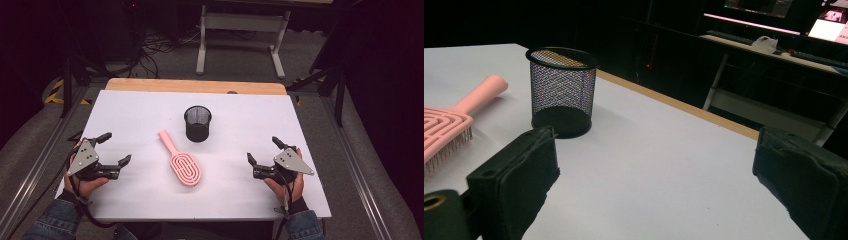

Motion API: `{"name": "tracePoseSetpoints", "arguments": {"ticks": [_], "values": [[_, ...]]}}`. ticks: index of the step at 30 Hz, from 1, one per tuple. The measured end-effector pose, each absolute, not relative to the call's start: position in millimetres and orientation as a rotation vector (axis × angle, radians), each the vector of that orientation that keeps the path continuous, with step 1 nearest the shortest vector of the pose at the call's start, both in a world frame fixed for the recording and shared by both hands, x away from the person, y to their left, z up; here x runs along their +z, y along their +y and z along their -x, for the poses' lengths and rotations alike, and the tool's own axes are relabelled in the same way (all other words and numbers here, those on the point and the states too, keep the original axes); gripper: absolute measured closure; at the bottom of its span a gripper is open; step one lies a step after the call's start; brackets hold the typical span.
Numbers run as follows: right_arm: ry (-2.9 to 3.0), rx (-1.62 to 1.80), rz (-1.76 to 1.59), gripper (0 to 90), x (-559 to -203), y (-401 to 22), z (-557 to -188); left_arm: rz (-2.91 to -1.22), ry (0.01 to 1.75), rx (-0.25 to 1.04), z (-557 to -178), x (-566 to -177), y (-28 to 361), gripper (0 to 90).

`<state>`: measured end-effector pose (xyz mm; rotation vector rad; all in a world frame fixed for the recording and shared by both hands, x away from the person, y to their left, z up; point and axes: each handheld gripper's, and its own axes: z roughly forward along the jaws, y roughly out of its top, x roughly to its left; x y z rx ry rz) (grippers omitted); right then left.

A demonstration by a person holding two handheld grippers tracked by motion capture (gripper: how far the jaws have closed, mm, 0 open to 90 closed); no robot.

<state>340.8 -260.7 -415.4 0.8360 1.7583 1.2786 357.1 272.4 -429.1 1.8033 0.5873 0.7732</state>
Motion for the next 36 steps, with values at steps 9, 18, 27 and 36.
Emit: {"name": "tracePoseSetpoints", "arguments": {"ticks": [9,18,27,36], "values": [[1.783,1.269,-0.847,4.9,-417,-262,-341,-1.861,0.552,0.702,-363,-432,266,10.0],[1.819,1.266,-0.849,5.2,-417,-259,-341,-1.863,0.561,0.695,-362,-434,267,9.2],[1.951,1.258,-0.816,6.7,-416,-240,-346,-1.876,0.575,0.699,-360,-435,268,9.2],[2.051,1.237,-0.857,7.1,-420,-232,-348,-1.971,0.542,0.659,-361,-441,259,8.5]]}}
